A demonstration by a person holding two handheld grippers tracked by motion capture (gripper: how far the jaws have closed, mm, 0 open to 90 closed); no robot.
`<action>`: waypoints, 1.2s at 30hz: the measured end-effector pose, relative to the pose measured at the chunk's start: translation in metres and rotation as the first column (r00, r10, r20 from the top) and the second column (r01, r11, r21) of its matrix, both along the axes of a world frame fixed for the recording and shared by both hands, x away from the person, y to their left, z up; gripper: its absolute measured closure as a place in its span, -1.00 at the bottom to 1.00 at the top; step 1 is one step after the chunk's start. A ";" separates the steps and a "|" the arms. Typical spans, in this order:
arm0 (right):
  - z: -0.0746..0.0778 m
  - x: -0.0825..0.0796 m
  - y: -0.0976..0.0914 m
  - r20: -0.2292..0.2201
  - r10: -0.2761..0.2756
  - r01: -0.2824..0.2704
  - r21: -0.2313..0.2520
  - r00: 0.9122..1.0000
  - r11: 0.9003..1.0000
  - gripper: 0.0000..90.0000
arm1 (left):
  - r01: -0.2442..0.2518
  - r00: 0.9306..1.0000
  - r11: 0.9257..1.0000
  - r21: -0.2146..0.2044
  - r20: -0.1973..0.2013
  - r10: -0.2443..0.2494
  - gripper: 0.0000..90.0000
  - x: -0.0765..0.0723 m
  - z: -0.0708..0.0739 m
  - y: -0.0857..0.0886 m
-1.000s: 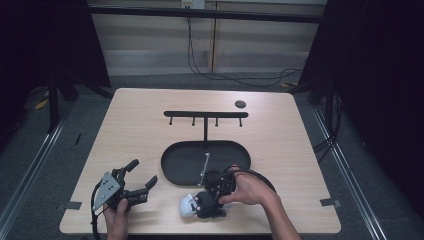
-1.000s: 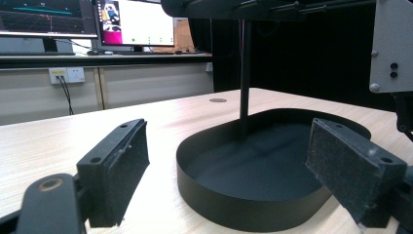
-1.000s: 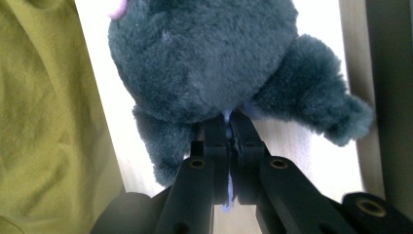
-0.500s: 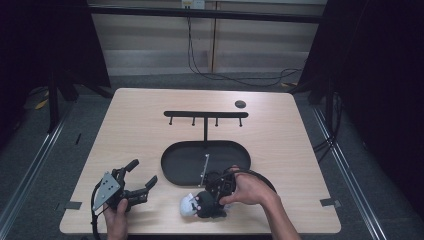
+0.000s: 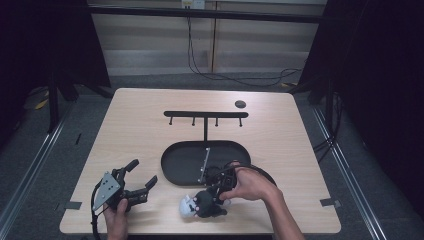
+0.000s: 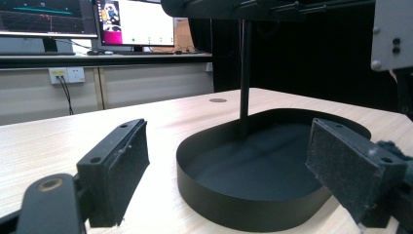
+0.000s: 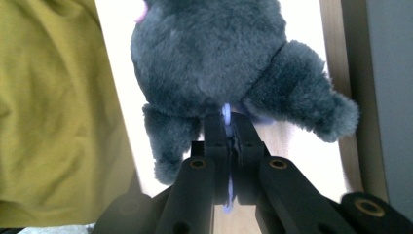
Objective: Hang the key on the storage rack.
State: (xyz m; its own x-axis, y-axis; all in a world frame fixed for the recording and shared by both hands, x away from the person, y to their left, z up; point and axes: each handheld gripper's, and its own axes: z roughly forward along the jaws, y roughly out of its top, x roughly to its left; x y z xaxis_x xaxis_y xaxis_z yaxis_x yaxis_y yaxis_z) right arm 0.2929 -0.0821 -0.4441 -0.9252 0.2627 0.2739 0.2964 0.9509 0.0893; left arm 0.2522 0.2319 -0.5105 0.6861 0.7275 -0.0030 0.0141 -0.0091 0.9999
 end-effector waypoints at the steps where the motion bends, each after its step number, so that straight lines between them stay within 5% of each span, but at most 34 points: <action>1: 0.005 0.002 0.001 0.007 -0.006 0.006 0.010 1.000 1.000 0.94 | 0.000 1.000 1.000 0.000 0.000 0.000 -0.66 0.000 0.000 0.000; 36: 0.091 0.024 0.019 0.116 0.039 -0.039 -0.005 0.993 0.999 0.94 | 0.003 1.000 1.000 -0.002 -0.001 -0.003 -0.66 0.000 0.000 0.000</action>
